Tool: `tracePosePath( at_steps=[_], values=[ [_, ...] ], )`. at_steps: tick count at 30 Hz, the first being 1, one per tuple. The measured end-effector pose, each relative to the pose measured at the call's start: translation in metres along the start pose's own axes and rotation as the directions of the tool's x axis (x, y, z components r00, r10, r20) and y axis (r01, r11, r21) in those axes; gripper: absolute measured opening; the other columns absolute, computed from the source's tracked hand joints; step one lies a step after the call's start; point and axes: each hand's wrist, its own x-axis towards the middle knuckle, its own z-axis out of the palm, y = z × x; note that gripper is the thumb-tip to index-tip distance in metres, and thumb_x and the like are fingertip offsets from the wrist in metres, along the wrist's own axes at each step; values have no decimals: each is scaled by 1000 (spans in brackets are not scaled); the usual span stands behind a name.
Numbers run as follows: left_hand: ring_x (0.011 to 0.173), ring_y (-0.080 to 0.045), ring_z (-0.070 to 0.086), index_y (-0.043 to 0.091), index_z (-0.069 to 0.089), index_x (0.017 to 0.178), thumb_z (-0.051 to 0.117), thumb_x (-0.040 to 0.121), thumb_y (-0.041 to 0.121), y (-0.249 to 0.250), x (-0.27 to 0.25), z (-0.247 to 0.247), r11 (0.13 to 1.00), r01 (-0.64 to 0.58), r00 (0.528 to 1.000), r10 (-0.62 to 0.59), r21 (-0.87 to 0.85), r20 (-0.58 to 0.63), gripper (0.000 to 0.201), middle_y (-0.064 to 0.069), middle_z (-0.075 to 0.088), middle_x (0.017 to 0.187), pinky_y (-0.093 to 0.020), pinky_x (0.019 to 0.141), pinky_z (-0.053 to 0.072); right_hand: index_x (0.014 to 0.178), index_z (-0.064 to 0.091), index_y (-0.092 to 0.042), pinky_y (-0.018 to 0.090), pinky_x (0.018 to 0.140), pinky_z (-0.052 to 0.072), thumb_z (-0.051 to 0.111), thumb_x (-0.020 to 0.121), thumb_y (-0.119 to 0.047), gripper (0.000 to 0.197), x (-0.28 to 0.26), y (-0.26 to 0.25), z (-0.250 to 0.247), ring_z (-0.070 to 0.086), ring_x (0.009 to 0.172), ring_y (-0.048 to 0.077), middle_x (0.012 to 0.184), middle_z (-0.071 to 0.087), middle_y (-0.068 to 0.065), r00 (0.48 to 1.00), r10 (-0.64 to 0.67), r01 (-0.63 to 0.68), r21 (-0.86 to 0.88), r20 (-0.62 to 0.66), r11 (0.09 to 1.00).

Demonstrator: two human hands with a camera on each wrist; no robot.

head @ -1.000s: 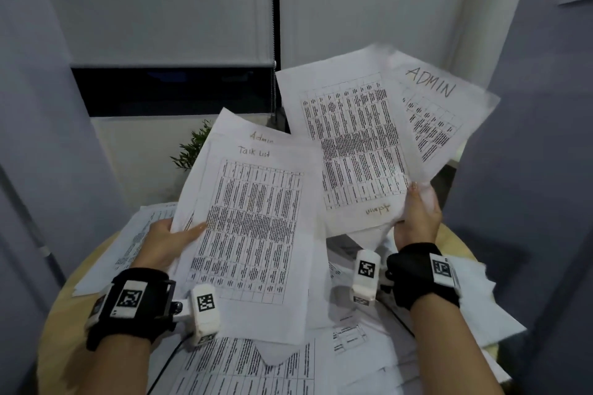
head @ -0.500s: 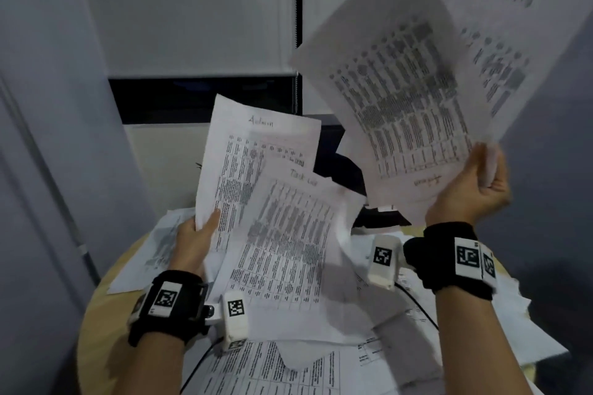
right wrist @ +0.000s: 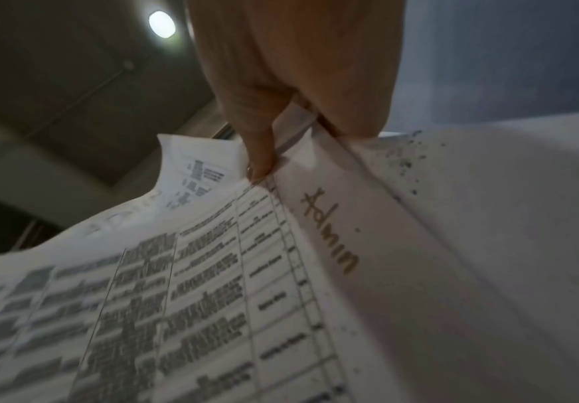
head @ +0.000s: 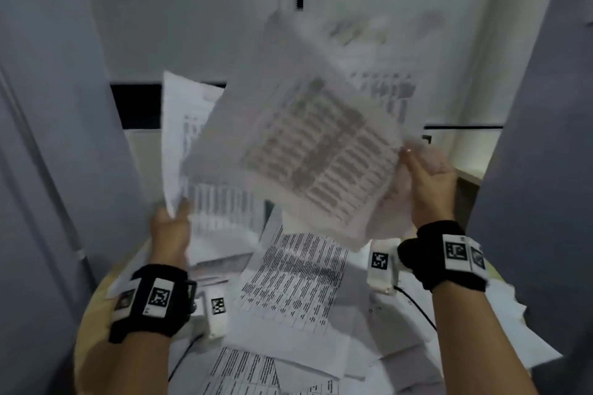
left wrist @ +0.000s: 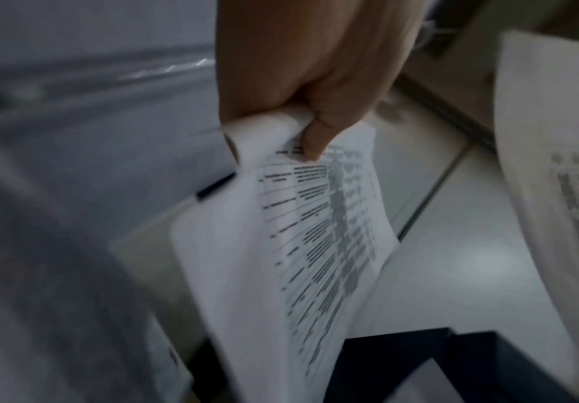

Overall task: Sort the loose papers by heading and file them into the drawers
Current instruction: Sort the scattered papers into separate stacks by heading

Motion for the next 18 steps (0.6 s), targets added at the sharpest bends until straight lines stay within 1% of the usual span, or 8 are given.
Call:
tracePosePath(
  at_steps=[2, 4, 7, 9, 11, 14, 15, 18],
  values=[
    [112, -22, 54, -2, 53, 128, 48, 99, 11, 19, 9, -13, 991, -132, 991, 132, 16, 10, 32, -15, 59, 121, -29, 94, 41, 81, 75, -26, 26, 72, 55, 77, 78, -20, 7, 0, -2, 7, 68, 84, 15, 87, 73, -3, 995, 7, 4, -109, 104, 994],
    [104, -22, 55, -4, 54, 126, 45, 100, 11, 40, 11, -26, 978, -206, 977, 205, 20, 56, 31, -12, 59, 113, -27, 87, 40, 72, 73, -26, 30, 68, 55, 81, 75, -20, 10, -1, -6, 14, 68, 77, 16, 79, 72, -4, 986, -8, 39, -186, 166, 982],
    [93, -18, 56, 4, 57, 124, 45, 101, 21, 63, 14, -34, 960, -278, 948, 278, -21, 157, 31, -6, 60, 107, -28, 82, 44, 80, 73, -8, 40, 70, 53, 82, 73, -25, 21, -3, -10, 25, 65, 76, 31, 81, 70, 14, 960, -61, 123, -218, 273, 968],
    [89, -19, 59, 10, 62, 115, 47, 100, 27, 75, 11, -31, 948, -319, 922, 316, -27, 225, 27, -4, 64, 100, -26, 74, 51, 90, 74, -3, 36, 73, 55, 80, 75, -23, 26, -6, -15, 35, 68, 80, 28, 86, 72, 13, 945, -54, 121, -192, 323, 974],
    [91, -11, 61, 20, 60, 114, 48, 100, 17, 84, 5, -25, 916, -398, 880, 394, -41, 267, 19, 7, 64, 102, -20, 77, 52, 94, 74, -4, 30, 69, 56, 79, 77, -21, 24, -6, -17, 44, 70, 79, 21, 85, 74, 6, 948, -41, 96, -160, 316, 983],
    [108, 19, 49, 34, 26, 141, 42, 94, -9, 91, -13, -18, 838, -543, 786, 531, -56, 317, 66, 43, 43, 126, -3, 91, 41, 82, 70, -11, 14, 56, 48, 77, 79, -18, 10, -3, -18, 52, 64, 61, 0, 66, 70, -13, 969, -25, 67, -161, 247, 985],
    [106, 19, 49, 36, 24, 143, 40, 92, -14, 89, -15, -17, 816, -576, 762, 555, -43, 334, 74, 43, 39, 130, -3, 91, 41, 80, 69, -14, 12, 54, 47, 76, 80, -17, 8, -2, -17, 53, 61, 58, -4, 63, 68, -16, 973, -14, 51, -160, 229, 986],
    [71, 1, 59, 36, 54, 130, 38, 89, -16, 83, -20, -13, 770, -638, 711, 586, 5, 388, 68, 16, 58, 123, -17, 83, 45, 92, 71, -7, 18, 58, 52, 75, 81, -19, 17, 1, -19, 54, 67, 65, 5, 78, 72, -1, 980, 32, -5, -138, 198, 990]
  ],
)
